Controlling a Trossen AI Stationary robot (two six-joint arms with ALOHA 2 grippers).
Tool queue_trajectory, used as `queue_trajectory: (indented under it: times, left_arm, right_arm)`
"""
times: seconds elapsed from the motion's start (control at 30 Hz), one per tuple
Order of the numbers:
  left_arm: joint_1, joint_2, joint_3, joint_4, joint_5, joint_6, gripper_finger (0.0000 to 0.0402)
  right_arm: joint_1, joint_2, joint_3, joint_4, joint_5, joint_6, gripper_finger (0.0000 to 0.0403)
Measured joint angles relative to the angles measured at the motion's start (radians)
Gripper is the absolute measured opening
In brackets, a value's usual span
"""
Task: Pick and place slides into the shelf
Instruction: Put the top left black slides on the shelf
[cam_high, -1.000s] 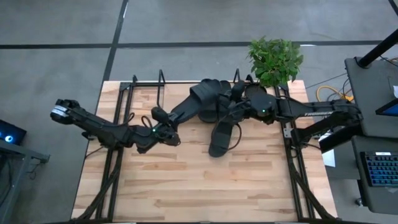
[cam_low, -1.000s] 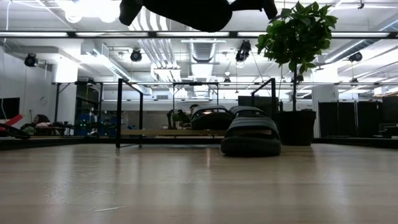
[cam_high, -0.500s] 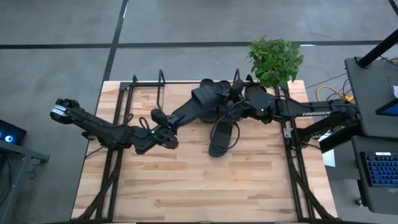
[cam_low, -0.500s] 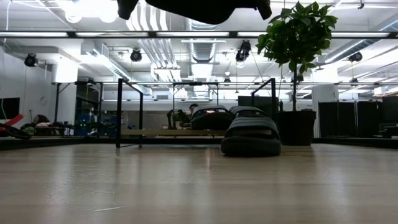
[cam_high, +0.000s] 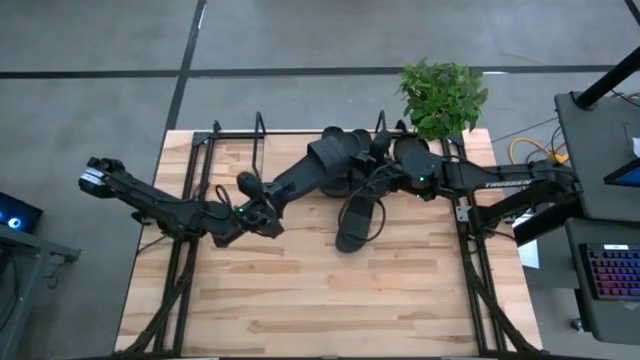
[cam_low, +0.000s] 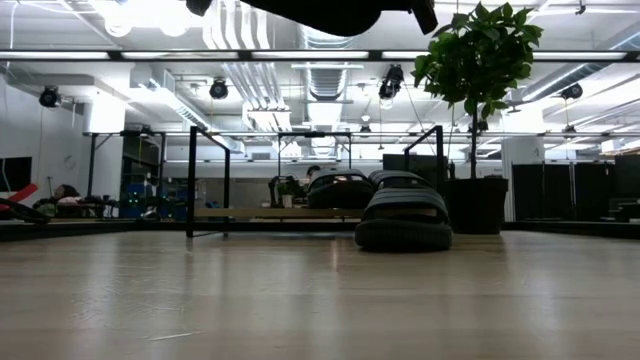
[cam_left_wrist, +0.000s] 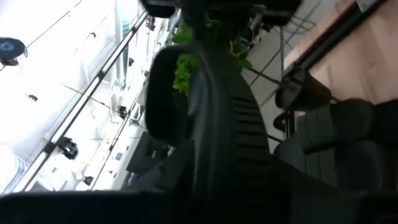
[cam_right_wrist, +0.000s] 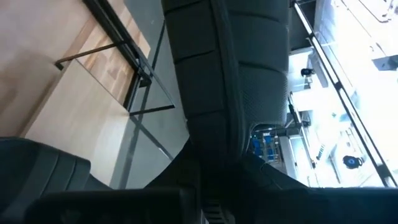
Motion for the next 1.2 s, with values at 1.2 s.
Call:
queue_trajectory:
  times: [1.2]
  left_arm:
    - [-0.203,-0.011,0.106,-0.088,0.004,-0.023,0.0235]
  right_arm:
    - [-0.127,-0.069,-0.362,0.452,-0.519,0.125,0.0037]
